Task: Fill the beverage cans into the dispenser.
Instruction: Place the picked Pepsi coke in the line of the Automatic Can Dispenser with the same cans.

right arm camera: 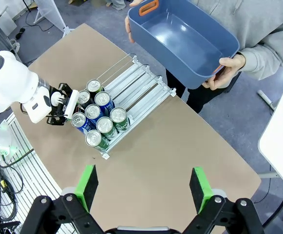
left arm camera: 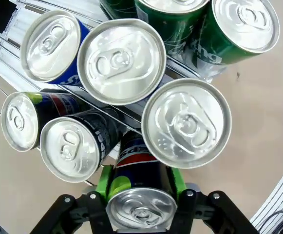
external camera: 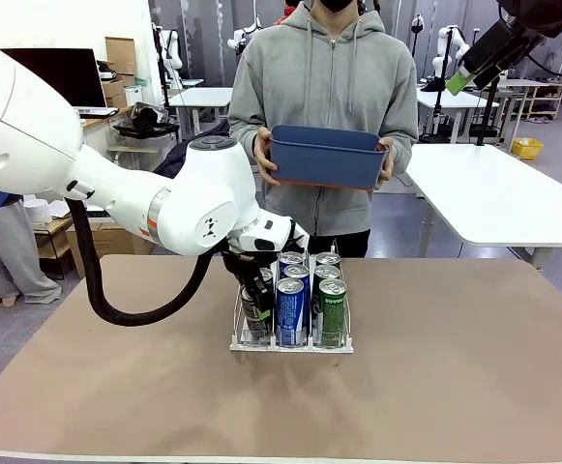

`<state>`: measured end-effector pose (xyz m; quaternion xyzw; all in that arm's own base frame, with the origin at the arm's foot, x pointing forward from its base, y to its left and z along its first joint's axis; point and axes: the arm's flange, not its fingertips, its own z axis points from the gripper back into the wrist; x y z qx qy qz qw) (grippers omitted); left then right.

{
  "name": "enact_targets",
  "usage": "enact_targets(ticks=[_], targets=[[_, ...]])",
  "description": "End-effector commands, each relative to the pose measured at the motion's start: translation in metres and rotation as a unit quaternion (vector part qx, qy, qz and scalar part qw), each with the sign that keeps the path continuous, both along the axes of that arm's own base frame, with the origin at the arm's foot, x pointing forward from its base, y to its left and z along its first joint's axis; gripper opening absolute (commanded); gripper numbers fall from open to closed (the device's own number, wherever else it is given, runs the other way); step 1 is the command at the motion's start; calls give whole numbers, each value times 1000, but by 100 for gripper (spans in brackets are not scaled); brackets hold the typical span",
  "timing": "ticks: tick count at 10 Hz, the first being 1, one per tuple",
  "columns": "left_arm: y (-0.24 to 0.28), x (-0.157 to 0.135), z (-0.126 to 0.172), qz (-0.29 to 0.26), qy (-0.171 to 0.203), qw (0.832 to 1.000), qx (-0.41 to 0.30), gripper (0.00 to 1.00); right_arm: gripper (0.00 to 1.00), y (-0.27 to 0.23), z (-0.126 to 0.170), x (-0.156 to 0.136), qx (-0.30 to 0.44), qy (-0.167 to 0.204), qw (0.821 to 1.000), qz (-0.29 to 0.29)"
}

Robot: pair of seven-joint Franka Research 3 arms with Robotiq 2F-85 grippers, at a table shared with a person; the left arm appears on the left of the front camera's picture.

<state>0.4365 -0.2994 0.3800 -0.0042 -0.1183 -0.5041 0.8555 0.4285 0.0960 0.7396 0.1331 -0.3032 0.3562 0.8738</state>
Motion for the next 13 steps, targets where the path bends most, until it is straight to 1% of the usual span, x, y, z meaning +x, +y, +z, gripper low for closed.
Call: enact_targets(ticks=[1, 4, 5, 8, 9, 10, 11, 12, 13], targets=[[6, 2, -6, -8, -5, 1000, -5, 57, 100, -1, -1, -1, 7, 1, 1000, 9], [4, 0, -11, -14, 9, 1000, 9, 57, 100, -1, -1, -1, 7, 1, 1000, 9], [0, -1, -7, -1, 7, 1000, 4, 57, 100, -1, -1, -1, 7, 1, 1000, 9], [0, -1, -7, -1, 7, 1000, 4, 57, 100, -1, -1, -1, 7, 1, 1000, 9], [0, -1, -7, -1, 7, 1000, 4, 77, 100, -1, -1, -1, 7, 1, 1000, 9], [4, -3, 0, 7, -2, 1000, 5, 77, 100, -1, -1, -1, 7, 1, 1000, 9], [6, -6, 5, 9, -7, 1000, 4, 96, 100, -1, -1, -1, 7, 1, 1000, 9], [10, -9, 11, 11, -10, 1000, 2, 81, 100, -1, -1, -1, 7, 1, 1000, 9], [14, -12, 19, 15, -18, 1000, -2, 100, 100, -1, -1, -1, 7, 1, 1000, 9]])
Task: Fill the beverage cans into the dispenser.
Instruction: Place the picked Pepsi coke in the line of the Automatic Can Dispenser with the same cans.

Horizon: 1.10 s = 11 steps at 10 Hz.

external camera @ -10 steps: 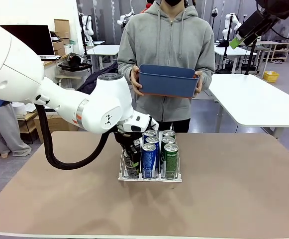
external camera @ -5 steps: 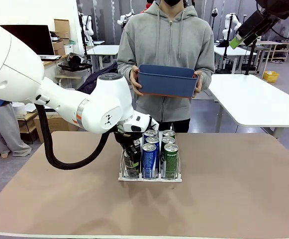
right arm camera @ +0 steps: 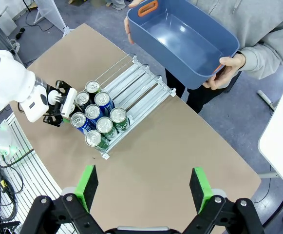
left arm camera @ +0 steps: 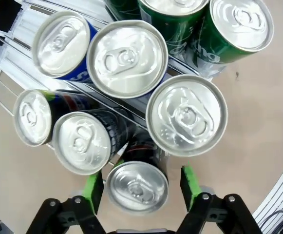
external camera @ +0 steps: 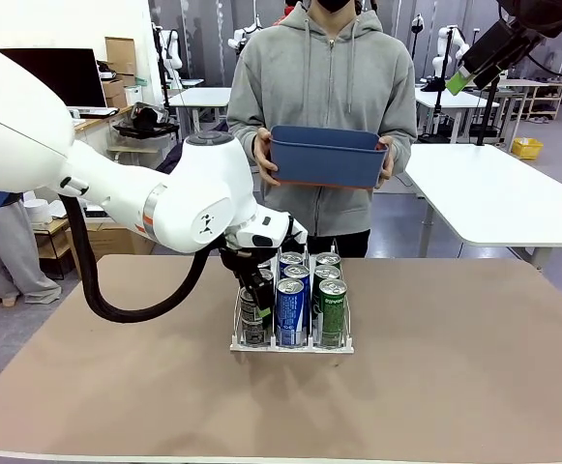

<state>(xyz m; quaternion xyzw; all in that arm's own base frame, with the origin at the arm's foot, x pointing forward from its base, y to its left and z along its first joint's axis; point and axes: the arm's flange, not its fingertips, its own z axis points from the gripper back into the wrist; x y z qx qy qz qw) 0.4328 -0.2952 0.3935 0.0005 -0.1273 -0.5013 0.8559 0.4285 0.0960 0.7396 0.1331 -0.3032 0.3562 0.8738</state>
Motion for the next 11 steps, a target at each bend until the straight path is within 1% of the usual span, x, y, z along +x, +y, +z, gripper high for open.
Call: enact_targets(ticks=[1, 5, 6, 11], targets=[[14, -12, 15, 16, -21, 1000, -1, 100, 100, -1, 0, -1, 7, 1, 1000, 9], [24, -31, 43, 19, -50, 998, -10, 100, 100, -1, 0, -1, 7, 1, 1000, 9], [15, -17, 38, 8, -38, 999, -7, 100, 100, -1, 0, -1, 7, 1, 1000, 9], [15, -17, 38, 8, -38, 999, -7, 100, 100, -1, 0, -1, 7, 1, 1000, 9]])
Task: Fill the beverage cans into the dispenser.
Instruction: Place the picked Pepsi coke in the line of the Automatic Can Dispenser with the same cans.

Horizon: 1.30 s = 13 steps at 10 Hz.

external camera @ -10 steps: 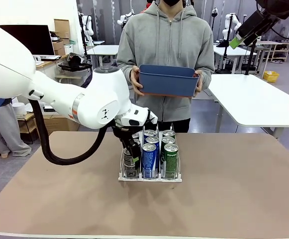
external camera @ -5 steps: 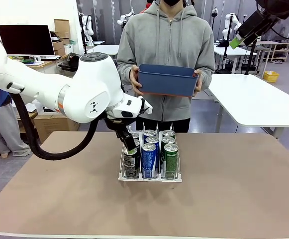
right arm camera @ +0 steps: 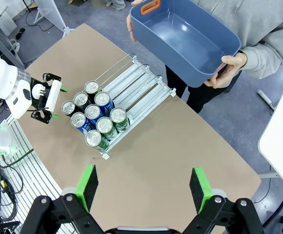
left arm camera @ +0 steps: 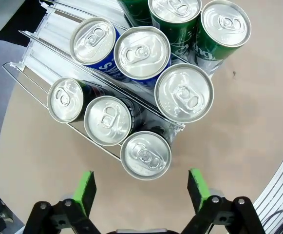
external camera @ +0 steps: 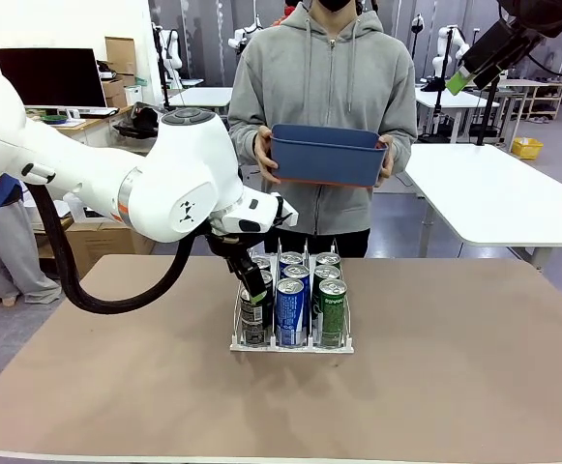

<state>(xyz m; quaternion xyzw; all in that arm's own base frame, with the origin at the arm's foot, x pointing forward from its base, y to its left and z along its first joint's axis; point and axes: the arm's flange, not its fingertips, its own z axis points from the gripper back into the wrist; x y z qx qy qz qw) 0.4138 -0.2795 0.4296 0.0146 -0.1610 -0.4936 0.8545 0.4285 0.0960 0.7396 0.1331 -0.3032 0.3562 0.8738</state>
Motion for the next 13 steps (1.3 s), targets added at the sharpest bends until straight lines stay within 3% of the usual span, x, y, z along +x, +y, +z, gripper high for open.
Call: enact_targets(ticks=[1, 3, 4, 6, 9, 11, 13], targets=[[-1, 2, 2, 0, -2, 1000, -2, 100, 100, -1, -1, -1, 7, 1, 1000, 9], [0, 0, 1, 0, -1, 1000, -1, 100, 100, -1, -1, -1, 7, 1, 1000, 9], [14, 5, 26, -21, 27, 998, -58, 100, 100, -1, -1, -1, 7, 1, 1000, 9], [45, 12, 68, -22, 25, 997, -64, 100, 100, -1, -1, -1, 7, 1, 1000, 9], [96, 23, 126, -97, 54, 983, -145, 100, 100, -1, -1, -1, 7, 1, 1000, 9], [124, 27, 159, -127, 36, 971, -200, 100, 100, -1, -1, -1, 7, 1, 1000, 9], [152, 28, 207, -125, -12, 970, -206, 100, 100, -1, -1, -1, 7, 1, 1000, 9]])
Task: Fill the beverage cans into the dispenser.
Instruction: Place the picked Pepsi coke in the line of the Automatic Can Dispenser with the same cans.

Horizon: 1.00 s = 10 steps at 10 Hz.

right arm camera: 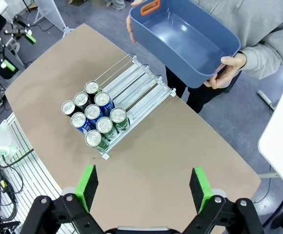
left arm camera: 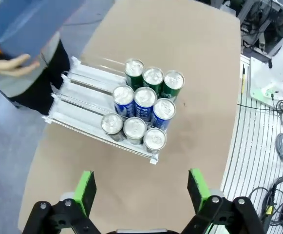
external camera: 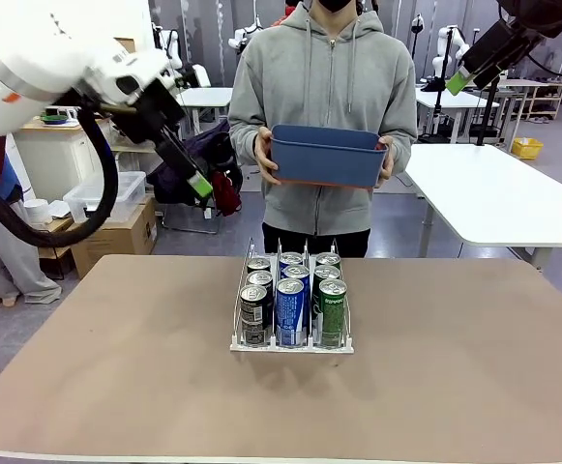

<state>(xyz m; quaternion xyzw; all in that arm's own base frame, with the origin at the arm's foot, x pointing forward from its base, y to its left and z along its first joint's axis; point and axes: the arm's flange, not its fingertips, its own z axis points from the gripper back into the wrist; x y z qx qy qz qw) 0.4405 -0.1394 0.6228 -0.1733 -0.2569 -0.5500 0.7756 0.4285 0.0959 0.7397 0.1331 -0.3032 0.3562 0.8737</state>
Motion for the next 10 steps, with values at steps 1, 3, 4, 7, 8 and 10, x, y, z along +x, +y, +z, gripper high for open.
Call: enact_targets(ticks=[1, 3, 4, 7, 8, 10], targets=[[23, 0, 38, 14, -33, 999, 12, 100, 100, -1, -1, -1, 7, 1, 1000, 9], [31, -9, 74, 17, -65, 997, 26, 100, 100, -1, -1, -1, 7, 1, 1000, 9], [33, -18, 90, 12, -72, 997, 36, 100, 100, -1, -1, -1, 7, 1, 1000, 9], [33, -26, 114, 8, -103, 993, 50, 100, 100, -1, -1, -1, 7, 1, 1000, 9], [29, -31, 117, 15, -109, 993, 52, 100, 100, -1, -1, -1, 7, 1, 1000, 9], [27, -31, 116, -1, -130, 988, 81, 100, 100, -1, -1, -1, 7, 1, 1000, 9]])
